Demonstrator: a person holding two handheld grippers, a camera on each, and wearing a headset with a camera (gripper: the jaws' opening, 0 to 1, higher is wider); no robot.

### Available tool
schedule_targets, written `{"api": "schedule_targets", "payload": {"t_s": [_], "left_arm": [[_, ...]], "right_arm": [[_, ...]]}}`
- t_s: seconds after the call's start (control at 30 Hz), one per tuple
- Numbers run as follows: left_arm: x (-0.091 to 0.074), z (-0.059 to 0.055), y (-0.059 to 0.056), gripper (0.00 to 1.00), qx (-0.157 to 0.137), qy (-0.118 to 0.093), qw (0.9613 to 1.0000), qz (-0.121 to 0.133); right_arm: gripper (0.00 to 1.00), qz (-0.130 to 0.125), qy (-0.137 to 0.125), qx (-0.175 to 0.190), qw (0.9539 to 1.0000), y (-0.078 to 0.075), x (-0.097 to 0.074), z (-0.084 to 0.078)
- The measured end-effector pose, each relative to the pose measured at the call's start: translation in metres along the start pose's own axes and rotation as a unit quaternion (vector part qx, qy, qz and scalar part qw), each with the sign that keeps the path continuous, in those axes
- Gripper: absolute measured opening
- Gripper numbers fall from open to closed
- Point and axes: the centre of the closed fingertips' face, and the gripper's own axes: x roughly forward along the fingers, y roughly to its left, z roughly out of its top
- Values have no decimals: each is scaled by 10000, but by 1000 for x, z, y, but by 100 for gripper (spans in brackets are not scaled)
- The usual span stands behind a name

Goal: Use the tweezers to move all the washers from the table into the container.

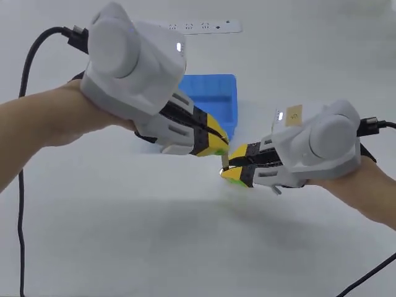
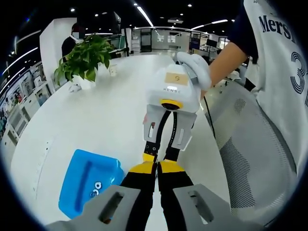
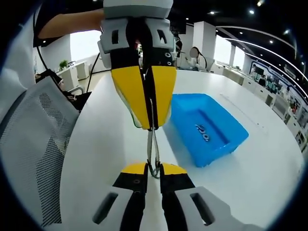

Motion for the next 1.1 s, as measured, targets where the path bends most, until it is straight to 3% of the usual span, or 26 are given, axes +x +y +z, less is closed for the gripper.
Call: {"api": "schedule_targets", "payload": {"t_s": [0.1, 0.53, 0.9, 1.1], "left_arm": [[0, 0, 1, 6, -5, 1, 10000, -12], [-4, -3, -3, 6, 14, 72, 10000, -67], [-15, 4, -6, 6, 120, 42, 9999, -23], [-30, 6, -6, 6, 183, 44, 9998, 45]], "right_arm": [[10, -2, -19, 149, 9999, -1, -1, 0], [10, -39, 45, 39, 10000, 4, 0, 2], [10, -91, 0, -56, 9999, 6, -7, 15], [10, -90, -47, -163, 9998, 7, -10, 27]]}}
